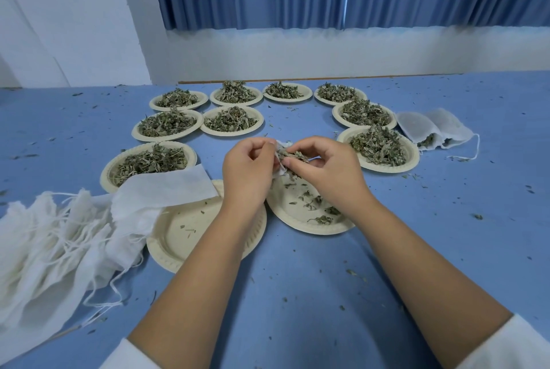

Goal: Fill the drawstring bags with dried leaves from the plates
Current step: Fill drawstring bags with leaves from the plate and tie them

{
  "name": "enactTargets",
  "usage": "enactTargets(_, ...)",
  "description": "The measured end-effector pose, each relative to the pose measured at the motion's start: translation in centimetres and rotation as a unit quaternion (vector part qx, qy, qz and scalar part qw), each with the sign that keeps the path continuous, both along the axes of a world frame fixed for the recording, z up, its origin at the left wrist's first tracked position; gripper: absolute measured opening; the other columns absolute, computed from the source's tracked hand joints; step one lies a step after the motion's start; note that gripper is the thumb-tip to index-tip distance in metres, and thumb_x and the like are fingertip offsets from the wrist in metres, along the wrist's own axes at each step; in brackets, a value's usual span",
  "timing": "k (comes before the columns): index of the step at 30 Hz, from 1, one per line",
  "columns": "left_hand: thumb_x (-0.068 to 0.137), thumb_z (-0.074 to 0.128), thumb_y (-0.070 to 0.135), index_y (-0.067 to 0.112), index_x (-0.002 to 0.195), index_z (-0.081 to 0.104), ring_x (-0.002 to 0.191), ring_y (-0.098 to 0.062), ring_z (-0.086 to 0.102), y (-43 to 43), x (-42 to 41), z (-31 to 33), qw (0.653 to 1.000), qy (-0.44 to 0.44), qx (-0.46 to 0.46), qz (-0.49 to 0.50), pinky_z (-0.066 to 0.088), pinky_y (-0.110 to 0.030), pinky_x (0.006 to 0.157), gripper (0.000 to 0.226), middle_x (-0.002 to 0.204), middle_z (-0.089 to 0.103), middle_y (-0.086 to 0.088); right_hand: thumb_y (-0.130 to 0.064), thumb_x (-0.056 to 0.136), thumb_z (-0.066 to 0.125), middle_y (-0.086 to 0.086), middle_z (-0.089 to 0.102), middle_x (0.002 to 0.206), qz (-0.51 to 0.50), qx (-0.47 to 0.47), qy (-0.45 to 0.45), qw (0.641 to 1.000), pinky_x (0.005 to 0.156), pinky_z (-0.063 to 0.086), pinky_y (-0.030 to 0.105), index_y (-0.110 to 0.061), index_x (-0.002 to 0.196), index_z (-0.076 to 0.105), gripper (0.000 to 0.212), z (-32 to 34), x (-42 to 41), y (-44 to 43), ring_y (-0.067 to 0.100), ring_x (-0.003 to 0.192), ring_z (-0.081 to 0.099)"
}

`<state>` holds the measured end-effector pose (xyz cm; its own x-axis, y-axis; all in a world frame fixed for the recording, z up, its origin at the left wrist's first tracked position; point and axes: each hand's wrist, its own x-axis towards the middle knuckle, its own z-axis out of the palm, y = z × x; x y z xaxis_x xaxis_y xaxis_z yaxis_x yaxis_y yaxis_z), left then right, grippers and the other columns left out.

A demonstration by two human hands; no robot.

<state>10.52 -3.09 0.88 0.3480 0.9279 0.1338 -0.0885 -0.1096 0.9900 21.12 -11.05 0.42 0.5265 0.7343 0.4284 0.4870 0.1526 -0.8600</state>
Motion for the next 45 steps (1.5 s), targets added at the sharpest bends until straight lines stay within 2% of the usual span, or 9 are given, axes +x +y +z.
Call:
enactTargets(7, 0.095, 0.059, 0.014, 0.014, 0.086, 0.069, 0.065, -0.005, 0.061, -1.1, 0.3, 0.0, 0.994, 0.058, 0.072, -0.054, 0.057, -0.034, 0.078, 0.013, 0.064, 0.065, 0.006, -0.008, 0.076, 0.078, -0.006, 0.058, 0.088, -0.076, -0.022, -0.074, 0.994, 0.073, 0.046, 0.011, -0.025, 0.082, 0.070, 0.019, -0.7, 0.7, 0.6, -0.005, 0.069, 0.056)
enactTargets(15, 0.096, 0.058, 0.013, 0.009, 0.092, 0.070, 0.060, 0.001, 0.061, -0.7, 0.4, -0.3, 0.998, 0.037, 0.032, -0.051, 0.057, -0.019, 0.070, 0.013, 0.059, 0.064, 0.010, -0.002, 0.081, 0.073, -0.009, 0.070, 0.083, -0.014, 0.001, 0.000, 1.000, 0.077, 0.055, 0.021, -0.022, 0.084, 0.066, 0.022, -0.4, 0.7, 0.5, 0.005, 0.080, 0.069)
enactTargets(19, 0.097, 0.058, 0.014, 0.011, 0.091, 0.069, 0.061, 0.001, 0.063, -0.7, 0.4, -0.2, 0.998, 0.032, 0.024, -0.053, 0.058, -0.024, 0.074, 0.013, 0.057, 0.065, 0.011, -0.010, 0.083, 0.072, -0.024, 0.065, 0.079, -0.062, -0.013, -0.098, 0.993, 0.067, 0.044, 0.009, -0.033, 0.082, 0.071, 0.022, -0.5, 0.5, 0.3, -0.004, 0.067, 0.060)
enactTargets(21, 0.097, 0.058, 0.015, 0.016, 0.087, 0.069, 0.062, -0.003, 0.063, -0.8, 0.2, -0.2, 0.998, 0.033, 0.029, -0.051, 0.059, -0.035, 0.081, 0.014, 0.057, 0.065, 0.011, -0.011, 0.081, 0.075, -0.017, 0.059, 0.083, -0.074, -0.008, -0.122, 0.990, 0.068, 0.041, 0.008, -0.028, 0.084, 0.074, 0.017, -0.5, 0.8, 0.4, -0.004, 0.071, 0.054)
enactTargets(25, 0.096, 0.059, 0.016, 0.018, 0.084, 0.068, 0.063, -0.007, 0.062, -0.9, 0.2, -0.1, 0.998, 0.037, 0.038, -0.042, 0.057, -0.047, 0.088, 0.015, 0.056, 0.064, 0.010, -0.007, 0.078, 0.079, 0.002, 0.061, 0.090, -0.073, -0.024, -0.072, 0.994, 0.070, 0.045, 0.007, -0.016, 0.089, 0.073, 0.016, -0.4, 0.9, 0.4, -0.006, 0.066, 0.056)
enactTargets(33, 0.095, 0.060, 0.019, 0.016, 0.086, 0.069, 0.064, -0.007, 0.064, -0.8, 0.3, -0.3, 0.996, 0.056, 0.045, -0.044, 0.058, -0.045, 0.085, 0.013, 0.059, 0.067, 0.009, 0.005, 0.081, 0.071, -0.001, 0.072, 0.089, 0.024, 0.022, 0.074, 0.997, 0.079, 0.056, 0.023, -0.019, 0.085, 0.068, 0.025, 0.2, 0.6, 0.2, 0.011, 0.088, 0.071)
enactTargets(36, 0.095, 0.060, 0.018, 0.018, 0.084, 0.069, 0.062, -0.005, 0.062, -0.7, 0.3, -0.2, 0.997, 0.047, 0.043, -0.038, 0.059, -0.039, 0.081, 0.014, 0.056, 0.065, 0.011, 0.008, 0.081, 0.068, 0.008, 0.068, 0.099, 0.013, 0.017, 0.032, 0.999, 0.079, 0.055, 0.020, -0.021, 0.086, 0.068, 0.029, -0.1, 0.5, 0.3, 0.008, 0.088, 0.070)
enactTargets(39, 0.095, 0.059, 0.016, 0.016, 0.085, 0.069, 0.059, -0.003, 0.061, -0.6, 0.2, -0.2, 0.998, 0.035, 0.036, -0.036, 0.058, -0.035, 0.076, 0.014, 0.055, 0.063, 0.011, 0.001, 0.082, 0.072, -0.002, 0.066, 0.094, -0.019, 0.025, -0.032, 0.999, 0.072, 0.055, 0.018, -0.024, 0.087, 0.070, 0.025, -0.3, 0.4, 0.2, 0.004, 0.082, 0.068)
enactTargets(45, 0.095, 0.059, 0.012, 0.014, 0.087, 0.068, 0.057, -0.001, 0.060, -0.2, 0.0, -0.1, 1.000, 0.001, -0.002, -0.019, 0.060, -0.043, 0.084, 0.013, 0.054, 0.061, 0.011, -0.010, 0.088, 0.062, -0.005, 0.067, 0.090, -0.091, -0.034, -0.066, 0.993, 0.069, 0.044, 0.015, -0.024, 0.091, 0.071, 0.017, 0.3, 1.4, -0.1, 0.003, 0.072, 0.056)
